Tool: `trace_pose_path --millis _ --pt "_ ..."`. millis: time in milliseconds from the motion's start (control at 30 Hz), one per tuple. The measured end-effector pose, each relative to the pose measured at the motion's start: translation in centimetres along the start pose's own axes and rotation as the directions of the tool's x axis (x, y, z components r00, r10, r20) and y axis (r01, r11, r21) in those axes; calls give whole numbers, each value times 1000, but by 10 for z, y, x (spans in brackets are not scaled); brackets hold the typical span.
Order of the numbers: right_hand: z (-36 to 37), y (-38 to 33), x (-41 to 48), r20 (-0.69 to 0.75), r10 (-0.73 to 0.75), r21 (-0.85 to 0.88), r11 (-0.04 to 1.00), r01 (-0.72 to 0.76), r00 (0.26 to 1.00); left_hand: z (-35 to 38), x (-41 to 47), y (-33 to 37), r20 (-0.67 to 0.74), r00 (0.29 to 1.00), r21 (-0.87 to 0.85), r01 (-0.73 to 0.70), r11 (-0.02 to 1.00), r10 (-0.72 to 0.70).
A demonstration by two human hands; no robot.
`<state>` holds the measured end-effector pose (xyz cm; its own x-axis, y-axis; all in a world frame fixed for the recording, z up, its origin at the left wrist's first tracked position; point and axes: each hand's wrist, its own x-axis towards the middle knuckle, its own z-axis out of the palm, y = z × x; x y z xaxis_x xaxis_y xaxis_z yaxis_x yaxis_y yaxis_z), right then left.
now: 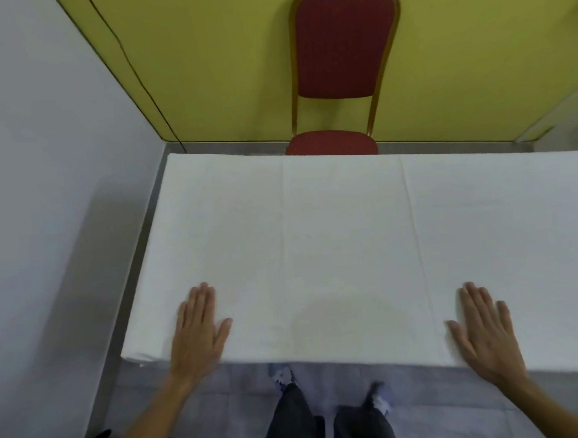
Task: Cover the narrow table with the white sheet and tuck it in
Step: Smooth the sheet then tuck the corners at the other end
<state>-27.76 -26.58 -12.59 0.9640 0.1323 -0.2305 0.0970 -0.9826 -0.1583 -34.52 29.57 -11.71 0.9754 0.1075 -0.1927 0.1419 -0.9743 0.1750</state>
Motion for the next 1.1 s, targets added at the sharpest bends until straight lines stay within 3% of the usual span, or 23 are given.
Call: trace_pose_path --millis 67,100,200,267,333,400,500,600,667,700,767,833,933,1000,1100 --pt "1 -18 3 7 69 25 997 -69 998 -3 12 4 -27 991 -64 129 990 -131" --pt "3 -34 7 -21 85 31 996 -84 996 0 23 20 -31 992 -87 123 989 -126" --pt "10 -107 37 -96 -38 81 996 46 995 12 66 109 -45 983 -146 -181 973 176" --pt "21 -157 59 -97 -191 98 975 200 977 22 90 173 -27 917 -127 -398 909 398" --pt "23 -177 82 -82 -246 75 965 252 966 25 111 206 16 870 -85 -490 867 493" --pt "11 -152 105 -37 -179 53 982 180 983 20 134 194 32 868 -33 -495 868 496" --pt "-20 -53 131 34 24 16 1000 -25 999 0 170 119 41 905 87 -426 901 424" --pt "-56 51 146 53 211 22 977 -212 976 -25 197 35 -14 992 123 -121 985 123" --pt "-74 70 165 60 344 97 932 -349 937 -39 207 18 2 996 69 87 994 -88" --pt "-78 60 179 50 358 122 925 -361 933 -40 213 30 29 992 35 119 992 -120" --pt "-74 15 212 9 219 121 968 -219 976 -31 230 84 10 1000 -9 28 1000 -28" --pt "-61 -48 249 2 -38 110 993 37 999 -13 255 163 -35 988 -37 -151 988 149" --pt "-47 -103 292 -13 -319 25 947 319 948 1 298 259 -39 927 -53 -374 926 373" --pt "-53 -80 315 -23 -335 -19 942 334 942 -1 323 265 -5 903 15 -430 903 430" --pt "-71 -5 335 -7 -169 -45 985 169 986 -12 354 199 -41 935 88 -348 933 352"
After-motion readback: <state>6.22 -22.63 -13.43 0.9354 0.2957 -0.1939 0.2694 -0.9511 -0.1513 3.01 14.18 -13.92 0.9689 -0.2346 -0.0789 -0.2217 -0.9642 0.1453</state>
